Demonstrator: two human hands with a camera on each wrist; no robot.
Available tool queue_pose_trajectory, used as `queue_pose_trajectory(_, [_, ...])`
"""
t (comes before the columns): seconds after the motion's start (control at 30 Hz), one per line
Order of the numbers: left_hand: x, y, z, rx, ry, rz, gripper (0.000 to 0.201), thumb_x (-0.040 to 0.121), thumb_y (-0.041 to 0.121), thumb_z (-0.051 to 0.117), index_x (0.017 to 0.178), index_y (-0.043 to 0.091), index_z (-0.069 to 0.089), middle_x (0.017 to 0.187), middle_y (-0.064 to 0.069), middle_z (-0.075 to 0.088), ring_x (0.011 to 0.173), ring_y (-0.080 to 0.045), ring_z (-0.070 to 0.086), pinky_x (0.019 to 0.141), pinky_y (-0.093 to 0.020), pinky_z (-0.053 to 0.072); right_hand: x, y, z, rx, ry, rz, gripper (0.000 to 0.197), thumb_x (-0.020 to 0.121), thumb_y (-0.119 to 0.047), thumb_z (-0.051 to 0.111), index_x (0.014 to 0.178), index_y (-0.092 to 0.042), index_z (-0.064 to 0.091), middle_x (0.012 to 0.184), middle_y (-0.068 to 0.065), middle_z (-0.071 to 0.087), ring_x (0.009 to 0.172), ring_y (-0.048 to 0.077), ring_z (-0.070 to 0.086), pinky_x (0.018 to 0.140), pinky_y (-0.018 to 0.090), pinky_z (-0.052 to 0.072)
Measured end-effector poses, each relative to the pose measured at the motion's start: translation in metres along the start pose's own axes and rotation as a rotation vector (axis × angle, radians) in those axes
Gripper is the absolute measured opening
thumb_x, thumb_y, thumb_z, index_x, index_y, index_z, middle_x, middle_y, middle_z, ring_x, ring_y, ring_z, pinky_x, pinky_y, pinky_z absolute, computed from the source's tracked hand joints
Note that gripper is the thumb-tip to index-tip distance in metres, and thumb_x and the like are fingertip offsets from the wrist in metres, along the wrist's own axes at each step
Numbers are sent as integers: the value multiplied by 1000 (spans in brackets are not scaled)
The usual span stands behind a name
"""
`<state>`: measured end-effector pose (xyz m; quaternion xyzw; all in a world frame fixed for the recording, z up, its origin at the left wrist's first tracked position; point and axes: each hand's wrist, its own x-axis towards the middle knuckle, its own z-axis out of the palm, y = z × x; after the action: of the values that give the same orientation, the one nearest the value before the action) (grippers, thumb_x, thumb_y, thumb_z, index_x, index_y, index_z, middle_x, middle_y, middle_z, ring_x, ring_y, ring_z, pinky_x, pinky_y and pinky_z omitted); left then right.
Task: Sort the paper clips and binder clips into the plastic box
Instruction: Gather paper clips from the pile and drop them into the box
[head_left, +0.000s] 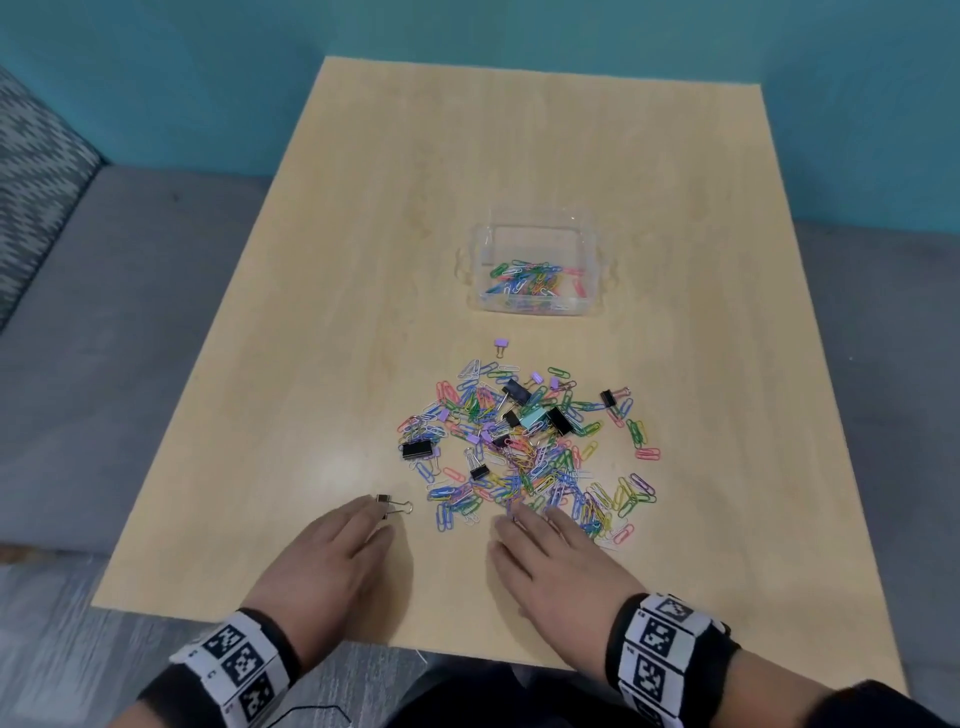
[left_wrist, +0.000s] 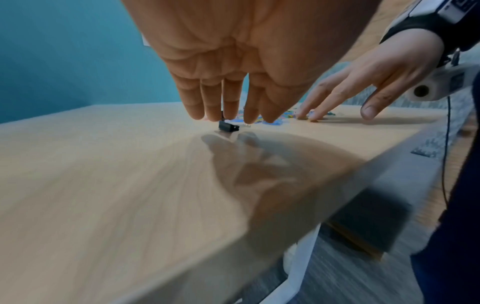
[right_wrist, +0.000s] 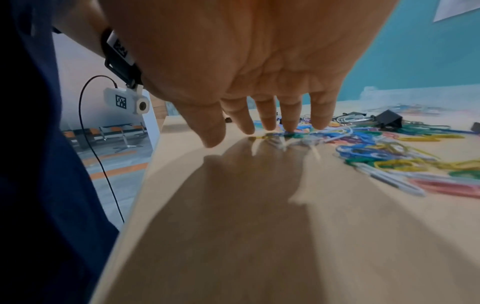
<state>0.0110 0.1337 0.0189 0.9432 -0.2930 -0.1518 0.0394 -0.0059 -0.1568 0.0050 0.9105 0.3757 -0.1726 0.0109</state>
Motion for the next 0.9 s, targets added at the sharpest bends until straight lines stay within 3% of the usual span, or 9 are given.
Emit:
queue_pose_trajectory(0.1, [13, 11, -2, -51, 42, -34, 50, 76, 17, 37, 120, 8, 58, 126, -14, 54, 113, -29, 52, 100, -30, 33, 27, -13, -12, -7, 62, -61, 55, 86, -30, 38, 135, -5, 42, 143, 18, 41, 133, 40, 36, 104, 53, 36])
queue_pose_trajectory(0.17, [27, 24, 3, -109, 86, -52, 50, 77, 17, 38, 124, 10, 51, 125, -14, 55, 113, -28, 51, 100, -29, 33, 47, -22, -18, -15, 79, -62, 56, 88, -32, 33, 137, -6, 40, 144, 16, 41, 135, 38, 33, 107, 50, 34])
queue_pose_trajectory(0.27, [45, 39, 9, -158, 152, -87, 46, 79, 17, 38, 124, 10, 46, 120, -15, 56, 111, -28, 52, 98, -32, 38, 56, -23, -16, -32, 48, -16, 58, 90, -34, 42, 140, -5, 39, 146, 17, 38, 138, 39, 26, 110, 51, 28])
queue_pose_trajectory(0.4, [52, 57, 7, -79, 168, -23, 43, 80, 22, 39, 116, 4, 54, 114, -13, 55, 109, -26, 48, 97, -35, 40, 24, -4, -11, -8, 51, -46, 60, 86, -39, 52, 134, -5, 45, 143, 17, 42, 133, 39, 35, 103, 49, 38])
queue_pose_trajectory(0.53, [50, 67, 14, -73, 53, -12, 45, 84, 26, 39, 120, 6, 57, 120, -15, 58, 113, -32, 53, 99, -39, 44, 2, 24, -13, 57, 140, 42, 56, 83, -35, 60, 131, -8, 48, 137, 14, 48, 129, 37, 42, 101, 48, 42])
queue_pose_trajectory(0.67, [68, 73, 10, -26, 33, -13, 51, 89, 26, 33, 131, 1, 50, 140, -21, 45, 130, -36, 42, 102, -46, 42, 15, 43, -13, 83, 106, 239, 64, 86, -36, 59, 139, -6, 40, 145, 18, 40, 135, 39, 34, 104, 50, 38])
queue_pose_trajectory(0.9, [72, 49, 16, 47, -88, -1, 57, 84, 34, 34, 125, 0, 57, 136, -19, 50, 123, -36, 50, 95, -47, 48, -2, 29, 3, 98, 91, 207, 70, 79, -41, 66, 135, -7, 44, 140, 17, 45, 130, 39, 40, 99, 50, 44])
